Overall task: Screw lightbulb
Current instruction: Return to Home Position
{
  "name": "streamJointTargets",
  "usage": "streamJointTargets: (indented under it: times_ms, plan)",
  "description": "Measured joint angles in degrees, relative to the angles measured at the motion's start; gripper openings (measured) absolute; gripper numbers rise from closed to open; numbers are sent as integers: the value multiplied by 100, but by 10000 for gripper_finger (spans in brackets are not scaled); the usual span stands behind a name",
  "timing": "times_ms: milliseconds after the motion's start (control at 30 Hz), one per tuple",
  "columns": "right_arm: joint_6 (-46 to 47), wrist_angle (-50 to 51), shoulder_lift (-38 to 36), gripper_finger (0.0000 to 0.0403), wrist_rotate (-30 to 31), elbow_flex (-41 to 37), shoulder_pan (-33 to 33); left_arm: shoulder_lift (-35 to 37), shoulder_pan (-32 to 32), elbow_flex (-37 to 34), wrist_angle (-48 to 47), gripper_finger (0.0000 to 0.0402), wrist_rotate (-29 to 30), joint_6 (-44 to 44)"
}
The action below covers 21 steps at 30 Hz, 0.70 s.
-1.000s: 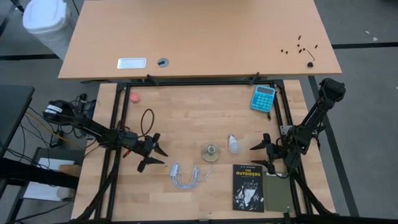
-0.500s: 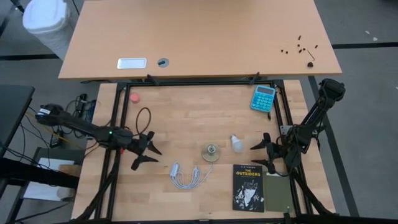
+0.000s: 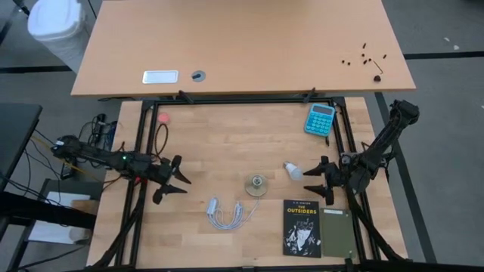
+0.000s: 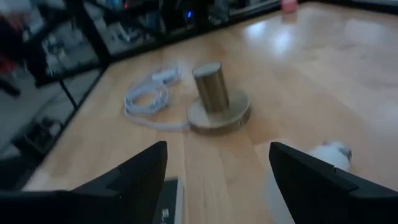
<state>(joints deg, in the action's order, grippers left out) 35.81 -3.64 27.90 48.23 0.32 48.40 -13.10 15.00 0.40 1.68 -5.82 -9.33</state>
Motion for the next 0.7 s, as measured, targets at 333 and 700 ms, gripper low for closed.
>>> streamJointTargets:
  times_ms: [333, 700]
  plan:
    - [0, 0, -1140, 293, 2, 0, -726, 883, 0, 0, -16, 178, 32, -12]
    - [0, -1, -2035, 293, 4, 0, -1326, 1313, -2, -2, -14, 178, 39, -14]
